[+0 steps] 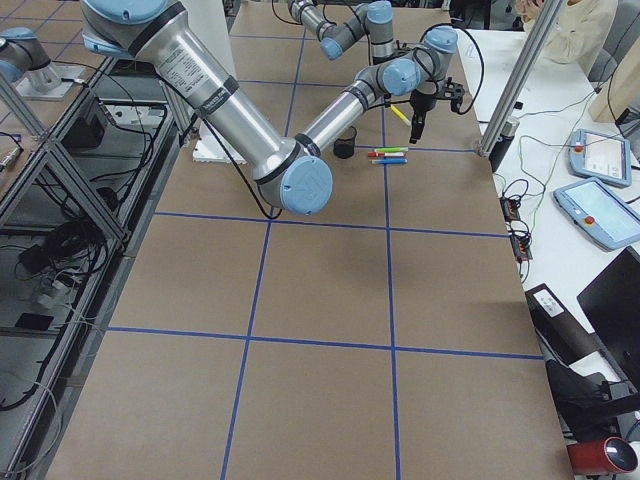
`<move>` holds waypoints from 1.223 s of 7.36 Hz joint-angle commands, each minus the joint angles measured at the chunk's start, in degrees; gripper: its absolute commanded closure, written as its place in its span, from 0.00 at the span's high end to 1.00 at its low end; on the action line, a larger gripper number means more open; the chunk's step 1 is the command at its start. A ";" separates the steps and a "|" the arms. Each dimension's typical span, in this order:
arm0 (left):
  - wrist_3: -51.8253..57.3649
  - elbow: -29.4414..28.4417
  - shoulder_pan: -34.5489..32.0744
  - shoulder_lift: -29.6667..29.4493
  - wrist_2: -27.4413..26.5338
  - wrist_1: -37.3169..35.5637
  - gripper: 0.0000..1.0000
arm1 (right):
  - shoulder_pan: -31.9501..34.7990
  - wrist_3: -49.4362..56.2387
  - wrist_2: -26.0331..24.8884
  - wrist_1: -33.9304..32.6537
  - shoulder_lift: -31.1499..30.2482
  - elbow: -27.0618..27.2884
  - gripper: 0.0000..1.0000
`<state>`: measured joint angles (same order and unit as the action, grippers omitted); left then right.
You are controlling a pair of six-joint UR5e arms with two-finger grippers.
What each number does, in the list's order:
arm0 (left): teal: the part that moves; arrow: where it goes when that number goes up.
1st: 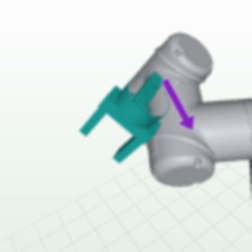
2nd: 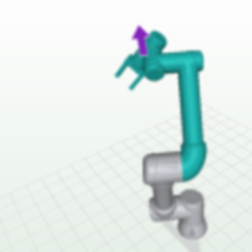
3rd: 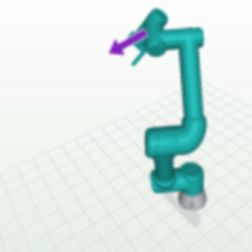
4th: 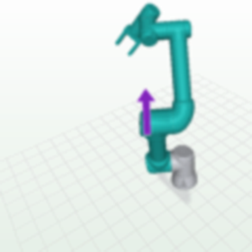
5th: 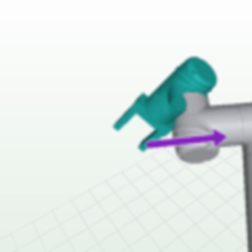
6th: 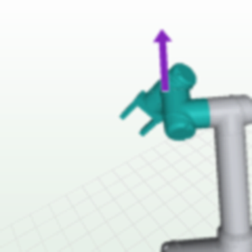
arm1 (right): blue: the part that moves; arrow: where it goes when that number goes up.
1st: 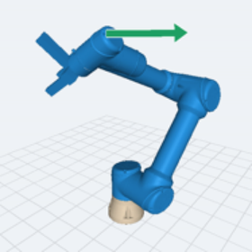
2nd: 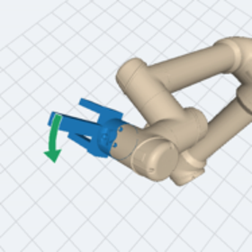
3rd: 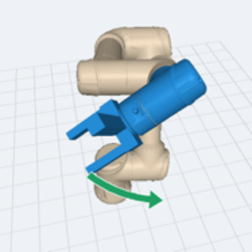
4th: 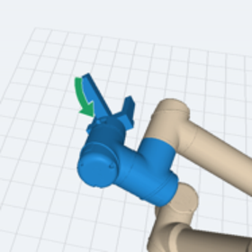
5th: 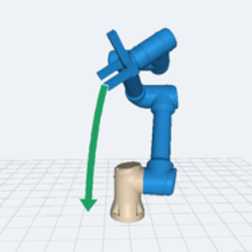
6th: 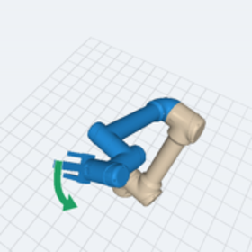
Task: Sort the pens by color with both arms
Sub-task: 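Lift the yellow highlighter out and carry it beside the green highlighter, then lower the yellow highlighter next to the green highlighter and release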
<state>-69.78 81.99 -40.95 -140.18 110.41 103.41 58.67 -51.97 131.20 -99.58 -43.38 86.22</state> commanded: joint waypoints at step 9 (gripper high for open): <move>-9.23 -9.04 3.95 -3.08 -8.73 10.06 0.18 | -0.05 -0.06 -0.07 0.09 -0.38 0.01 0.97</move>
<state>-79.31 73.11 -36.32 -143.30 101.65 113.69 58.63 -51.99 131.13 -99.50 -43.76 86.26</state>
